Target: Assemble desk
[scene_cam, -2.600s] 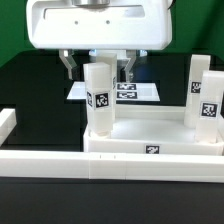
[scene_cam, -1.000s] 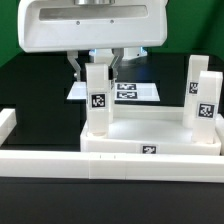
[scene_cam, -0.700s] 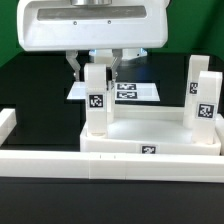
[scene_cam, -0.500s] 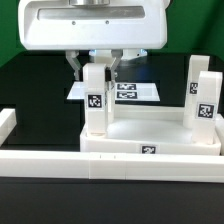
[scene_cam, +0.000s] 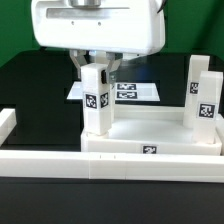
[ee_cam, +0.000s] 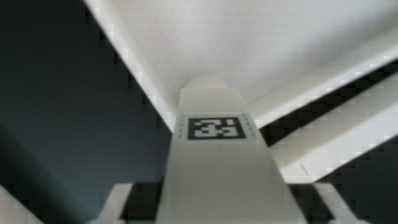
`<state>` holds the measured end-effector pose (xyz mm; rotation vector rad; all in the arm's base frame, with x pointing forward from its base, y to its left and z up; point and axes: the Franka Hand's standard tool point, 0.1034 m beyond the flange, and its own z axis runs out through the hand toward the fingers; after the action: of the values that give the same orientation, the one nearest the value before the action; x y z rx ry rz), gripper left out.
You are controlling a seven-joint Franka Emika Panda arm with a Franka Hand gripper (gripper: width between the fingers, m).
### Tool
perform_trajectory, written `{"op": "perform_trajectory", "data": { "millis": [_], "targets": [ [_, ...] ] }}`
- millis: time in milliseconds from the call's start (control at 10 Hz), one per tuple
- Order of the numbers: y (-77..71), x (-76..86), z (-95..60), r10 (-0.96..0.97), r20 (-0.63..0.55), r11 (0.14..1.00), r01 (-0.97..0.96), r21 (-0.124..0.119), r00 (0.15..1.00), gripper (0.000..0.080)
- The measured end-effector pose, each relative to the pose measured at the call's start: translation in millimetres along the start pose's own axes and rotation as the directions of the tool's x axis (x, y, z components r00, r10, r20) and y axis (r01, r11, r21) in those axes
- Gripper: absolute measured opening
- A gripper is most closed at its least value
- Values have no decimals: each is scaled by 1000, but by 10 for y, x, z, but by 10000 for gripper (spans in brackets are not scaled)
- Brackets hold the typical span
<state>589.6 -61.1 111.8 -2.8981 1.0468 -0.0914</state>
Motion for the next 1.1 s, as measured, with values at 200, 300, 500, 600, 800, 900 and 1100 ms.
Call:
{"op": "perform_trajectory", "data": {
  "millis": [200, 300, 500, 600, 800, 900, 1100],
  "targets": [
    [-23, -16, 4, 174, 2, 985, -174, 0, 985, 290],
    [-28, -20, 5, 229, 2, 974, -229, 0, 974, 290],
    [-42, -31, 8, 390, 10, 921, -390, 7, 921, 290],
    [-52, -40, 9, 470, 13, 882, -470, 6, 882, 290],
    [-57, -46, 12, 609, 21, 793, -609, 7, 793, 290],
    [-63, -46, 14, 662, 21, 749, -663, 7, 749, 290],
    [-70, -45, 16, 744, 23, 668, -744, 8, 668, 290]
  ]
}}
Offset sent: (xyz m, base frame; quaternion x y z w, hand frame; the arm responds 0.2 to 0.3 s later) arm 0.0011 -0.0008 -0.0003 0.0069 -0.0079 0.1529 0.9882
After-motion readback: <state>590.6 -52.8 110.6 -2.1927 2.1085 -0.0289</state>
